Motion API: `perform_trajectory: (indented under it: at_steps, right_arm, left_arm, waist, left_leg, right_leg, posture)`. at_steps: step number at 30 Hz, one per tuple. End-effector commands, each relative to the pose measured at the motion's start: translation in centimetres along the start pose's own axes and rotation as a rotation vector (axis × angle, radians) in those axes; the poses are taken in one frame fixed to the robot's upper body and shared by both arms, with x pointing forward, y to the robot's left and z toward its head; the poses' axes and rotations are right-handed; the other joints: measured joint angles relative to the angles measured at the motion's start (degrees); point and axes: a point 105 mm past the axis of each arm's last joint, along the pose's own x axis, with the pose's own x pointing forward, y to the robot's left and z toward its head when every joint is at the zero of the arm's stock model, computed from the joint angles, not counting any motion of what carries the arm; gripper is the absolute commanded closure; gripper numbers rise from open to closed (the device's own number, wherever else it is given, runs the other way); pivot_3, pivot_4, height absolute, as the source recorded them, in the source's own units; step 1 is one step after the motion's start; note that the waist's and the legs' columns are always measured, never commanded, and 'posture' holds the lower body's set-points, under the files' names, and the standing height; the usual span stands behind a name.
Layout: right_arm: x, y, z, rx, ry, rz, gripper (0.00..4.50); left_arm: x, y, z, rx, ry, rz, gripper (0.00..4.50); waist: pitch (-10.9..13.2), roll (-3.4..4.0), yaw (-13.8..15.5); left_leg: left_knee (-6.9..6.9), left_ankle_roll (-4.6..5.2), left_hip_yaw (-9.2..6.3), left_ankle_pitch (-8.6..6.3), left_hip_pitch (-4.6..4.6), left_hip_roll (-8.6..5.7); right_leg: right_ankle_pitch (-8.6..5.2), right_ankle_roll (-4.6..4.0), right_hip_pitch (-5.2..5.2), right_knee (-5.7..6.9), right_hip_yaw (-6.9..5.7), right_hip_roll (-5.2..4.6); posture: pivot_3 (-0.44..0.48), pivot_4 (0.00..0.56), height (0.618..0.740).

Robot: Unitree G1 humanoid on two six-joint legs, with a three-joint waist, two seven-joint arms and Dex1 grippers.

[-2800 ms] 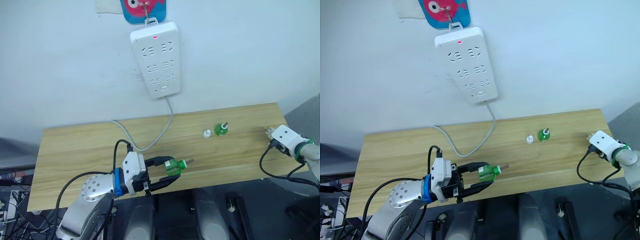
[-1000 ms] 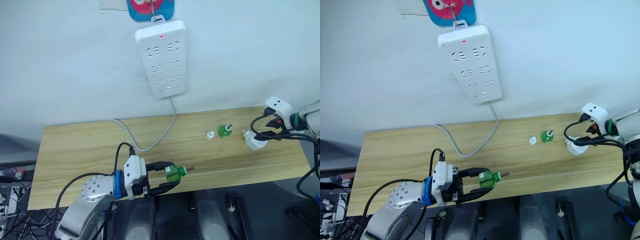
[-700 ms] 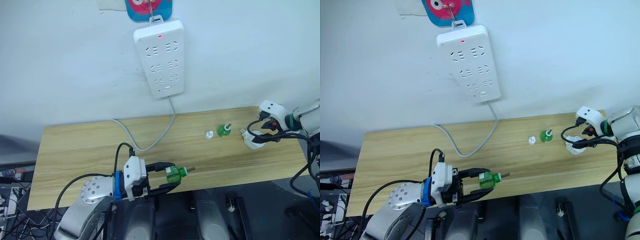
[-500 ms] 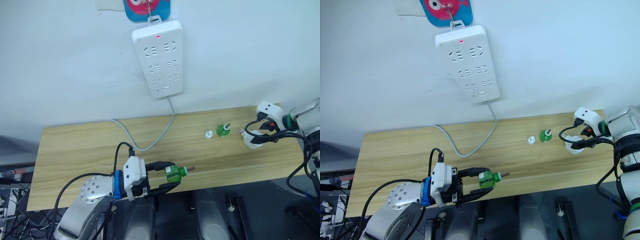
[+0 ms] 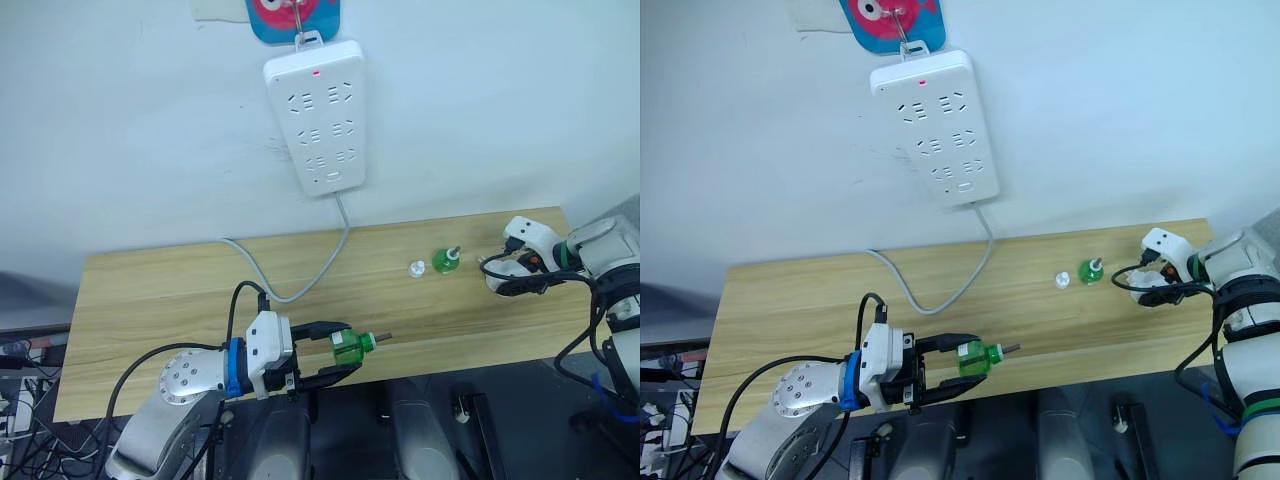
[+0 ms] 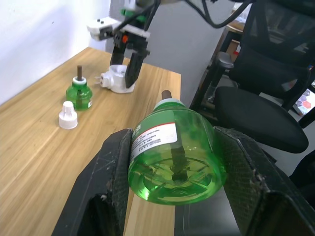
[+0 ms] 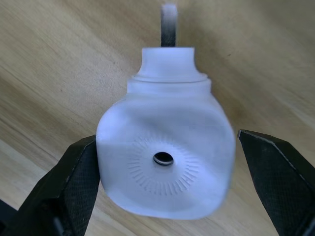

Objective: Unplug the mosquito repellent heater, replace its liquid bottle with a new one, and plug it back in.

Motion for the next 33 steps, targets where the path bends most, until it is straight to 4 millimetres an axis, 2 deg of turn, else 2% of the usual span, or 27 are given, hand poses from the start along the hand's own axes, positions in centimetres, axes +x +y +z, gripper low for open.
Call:
perform_trajectory:
  at_steps: [1, 3, 4, 8, 10, 12, 15, 19, 21, 23, 28, 33]
  right_arm:
    - [-1.0, -0.8, 0.5, 0.008, -0.040, -0.030, 0.64]
    - [-1.0, -0.8, 0.5, 0.011, -0.043, -0.023, 1.32]
    - [-1.1, -0.7, 0.6, 0.014, -0.046, -0.020, 1.52]
    - [-1.7, -0.8, 0.7, 0.034, -0.071, -0.004, 1.52]
    - [-2.6, -0.9, 1.2, 0.071, -0.116, 0.012, 1.52]
    - [-4.1, -0.4, 1.4, 0.141, -0.160, 0.100, 1.52]
    - [-6.4, 1.3, 0.5, 0.297, -0.192, 0.290, 1.52]
    - [-9.0, 4.0, -0.9, 0.520, -0.246, 0.460, 1.52]
    - [-10.4, 5.8, -0.5, 0.648, -0.284, 0.581, 1.52]
    - [-12.2, 8.4, 1.4, 0.776, -0.340, 0.788, 1.52]
    - [-13.9, 12.2, 3.7, 0.748, -0.394, 1.078, 1.52]
    - [-13.6, 14.9, 4.6, 0.703, -0.401, 1.195, 1.52]
  left_arm:
    - [-0.1, -0.6, 0.8, 0.017, -0.020, -0.014, 2.28]
    - [0.0, -0.6, 0.8, 0.016, -0.020, -0.016, 2.28]
    - [0.0, -0.6, 0.8, 0.016, -0.020, -0.018, 2.28]
    - [0.1, -0.5, 0.8, 0.017, -0.020, -0.023, 2.28]
    - [0.1, -0.3, 0.8, 0.019, -0.020, -0.020, 2.28]
    - [0.0, -0.1, 1.0, 0.026, -0.026, -0.014, 2.28]
    - [0.0, 0.1, 1.5, 0.045, -0.054, -0.003, 2.28]
    - [0.3, 0.3, 2.5, 0.088, -0.095, 0.003, 2.28]
    - [0.5, 0.8, 3.4, 0.122, -0.127, 0.019, 2.28]
    - [0.9, 1.2, 4.4, 0.166, -0.160, 0.021, 2.28]
    - [1.3, 1.3, 5.0, 0.191, -0.174, 0.001, 2.28]
    - [1.5, 1.7, 5.3, 0.200, -0.179, -0.007, 2.28]
  waist:
    - [0.00, 0.00, -0.01]
    - [0.00, -0.02, -0.13]
    - [0.00, -0.03, -0.15]
    - [0.00, -0.03, -0.13]
    - [0.00, -0.03, -0.12]
    - [0.00, -0.03, -0.09]
    - [0.00, -0.02, -0.04]
    - [-0.01, 0.01, 0.66]
    - [-0.01, 0.01, 1.04]
    - [-0.01, 0.01, 0.86]
    - [-0.01, 0.01, 0.70]
    - [0.00, 0.00, 1.38]
  left_leg:
    - [0.00, 0.00, 0.00, 0.00, 0.00, 0.00]
    - [0.02, 0.00, 0.02, 0.00, 0.01, 0.00]
    - [0.04, 0.00, 0.03, 0.00, 0.07, 0.01]
    - [0.08, 0.00, -0.01, 0.00, 0.10, 0.01]
    - [0.08, 0.00, 0.04, 0.00, 0.09, 0.00]
    - [0.10, 0.00, 0.02, 0.00, 0.09, 0.00]
    - [0.10, 0.00, 0.01, 0.00, 0.08, -0.01]
    - [0.09, 0.01, -0.11, -0.01, 0.04, 0.00]
    - [0.09, 0.02, -0.08, -0.02, 0.01, 0.01]
    - [0.13, 0.03, -0.01, -0.02, 0.02, 0.05]
    - [0.39, 0.03, 0.03, -0.02, 0.04, 0.12]
    - [0.61, 0.04, 0.02, -0.02, -0.13, 0.05]
  right_leg:
    - [0.00, 0.00, 0.00, 0.01, 0.00, 0.00]
    - [0.00, 0.00, 0.01, 0.02, 0.02, 0.00]
    - [0.00, 0.00, 0.08, 0.01, 0.02, 0.01]
    - [0.00, -0.01, 0.11, 0.08, 0.01, 0.02]
    - [0.01, -0.01, 0.08, 0.09, 0.04, 0.02]
    - [0.01, -0.01, 0.09, 0.08, 0.03, 0.02]
    - [0.01, -0.01, 0.09, 0.08, 0.02, 0.02]
    - [0.00, -0.02, 0.10, 0.02, -0.06, -0.02]
    - [0.01, -0.02, 0.09, -0.03, -0.04, -0.04]
    - [0.02, -0.04, 0.10, -0.04, 0.02, -0.03]
    - [0.05, -0.08, 0.11, 0.16, 0.03, 0.10]
    - [0.09, 0.00, 0.15, 0.15, -0.13, 0.11]
  posture:
    - [0.073, 0.403, 0.740]
    - [0.069, 0.402, 0.740]
    - [0.069, 0.402, 0.740]
    - [0.062, 0.396, 0.740]
    - [0.061, 0.392, 0.740]
    - [0.061, 0.392, 0.740]
    - [0.060, 0.388, 0.740]
    - [0.056, 0.385, 0.740]
    - [0.054, 0.384, 0.740]
    - [0.050, 0.381, 0.740]
    - [0.048, 0.379, 0.740]
    - [0.048, 0.379, 0.740]
